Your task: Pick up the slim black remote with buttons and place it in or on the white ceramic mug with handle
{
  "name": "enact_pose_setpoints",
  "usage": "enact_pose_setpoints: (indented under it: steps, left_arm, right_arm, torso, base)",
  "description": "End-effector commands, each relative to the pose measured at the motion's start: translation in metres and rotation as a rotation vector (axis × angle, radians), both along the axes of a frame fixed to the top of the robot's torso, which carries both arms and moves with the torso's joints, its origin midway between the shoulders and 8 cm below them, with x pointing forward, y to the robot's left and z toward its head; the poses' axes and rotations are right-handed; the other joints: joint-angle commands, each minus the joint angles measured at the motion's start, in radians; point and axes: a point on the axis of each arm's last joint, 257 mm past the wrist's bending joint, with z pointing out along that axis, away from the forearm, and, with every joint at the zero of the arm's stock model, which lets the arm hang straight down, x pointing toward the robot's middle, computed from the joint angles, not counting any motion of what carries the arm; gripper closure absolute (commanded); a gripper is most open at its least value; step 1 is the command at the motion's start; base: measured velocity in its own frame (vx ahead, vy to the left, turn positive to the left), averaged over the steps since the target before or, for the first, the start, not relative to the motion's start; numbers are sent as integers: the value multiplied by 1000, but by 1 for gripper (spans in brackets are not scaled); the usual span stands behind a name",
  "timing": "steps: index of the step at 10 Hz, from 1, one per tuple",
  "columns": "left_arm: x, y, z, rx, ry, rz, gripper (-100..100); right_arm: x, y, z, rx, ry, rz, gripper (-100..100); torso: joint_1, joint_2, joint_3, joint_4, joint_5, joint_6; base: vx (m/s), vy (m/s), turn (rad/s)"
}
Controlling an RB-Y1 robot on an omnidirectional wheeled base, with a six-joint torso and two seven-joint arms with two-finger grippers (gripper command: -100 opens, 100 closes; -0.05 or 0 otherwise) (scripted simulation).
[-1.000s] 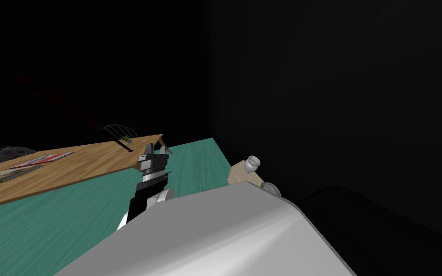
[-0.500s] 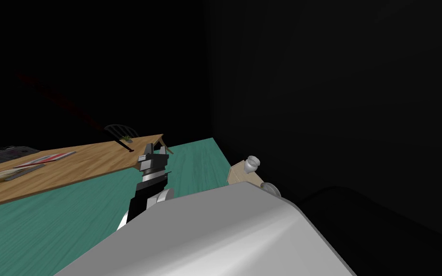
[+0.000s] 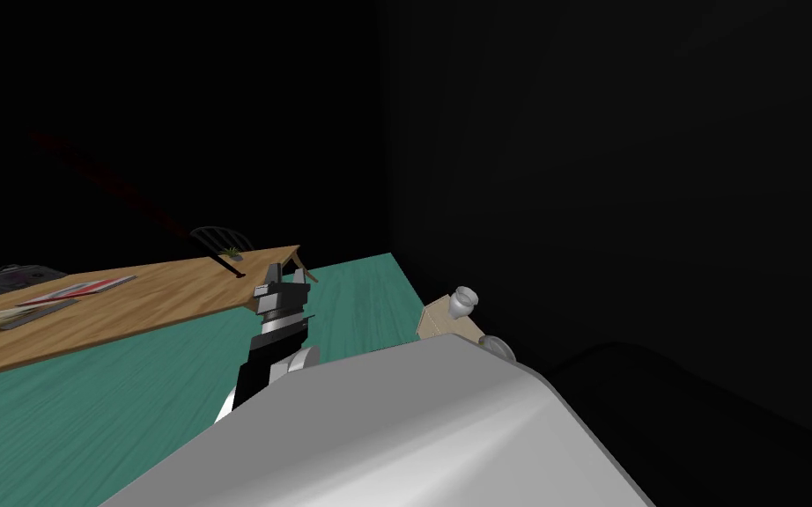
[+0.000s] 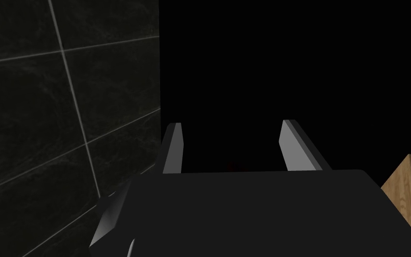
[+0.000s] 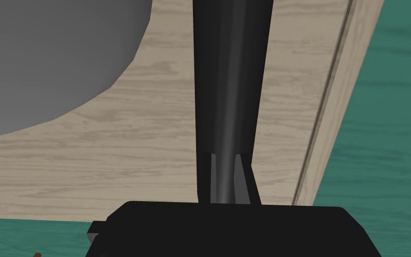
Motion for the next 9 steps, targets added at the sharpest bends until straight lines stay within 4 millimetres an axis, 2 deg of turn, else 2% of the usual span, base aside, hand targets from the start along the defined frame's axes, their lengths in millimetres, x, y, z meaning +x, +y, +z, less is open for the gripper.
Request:
enact_pose_setpoints:
  steps: [1,2,3,4,5,7,9]
  left_arm:
    - [0,0,0,0,0,0,0]
    - [0,0,0,0,0,0,0]
    - [0,0,0,0,0,0,0]
    - [0,0,0,0,0,0,0]
    - [0,0,0,0,0,0,0]
    - [0,0,0,0,0,0,0]
    - [0,0,0,0,0,0,0]
  right_arm:
    - [-1,-9,10,-1,0,-6,100]
    - [-2,-14,15,-1,0,-8,100]
    - [-2,-12,12,-3,0,-4,100]
    - [-2,-12,13,-3,0,-5,0]
    - [-3,-26,23,-23,-10,-19,100]
    - [-5,-39,33,-40,-17,-31,100]
    - [-6,-55,49,-57,-27,-48,100]
  torso:
    - [0,0,0,0,0,0]
    - [0,0,0,0,1,0]
    - [1,0,0,0,1,0]
    - [1,0,0,0,0,0]
    - [0,0,0,0,0,0]
    - [12,0,0,0,3,1]
    - [9,-2,-1,0,3,1]
  base:
    - [7,2,-32]
    - [6,15,-3]
    - [2,8,2]
    - [0,0,0]
    - [-10,100,4]
    - [27,161,-13]
    - [28,100,22]
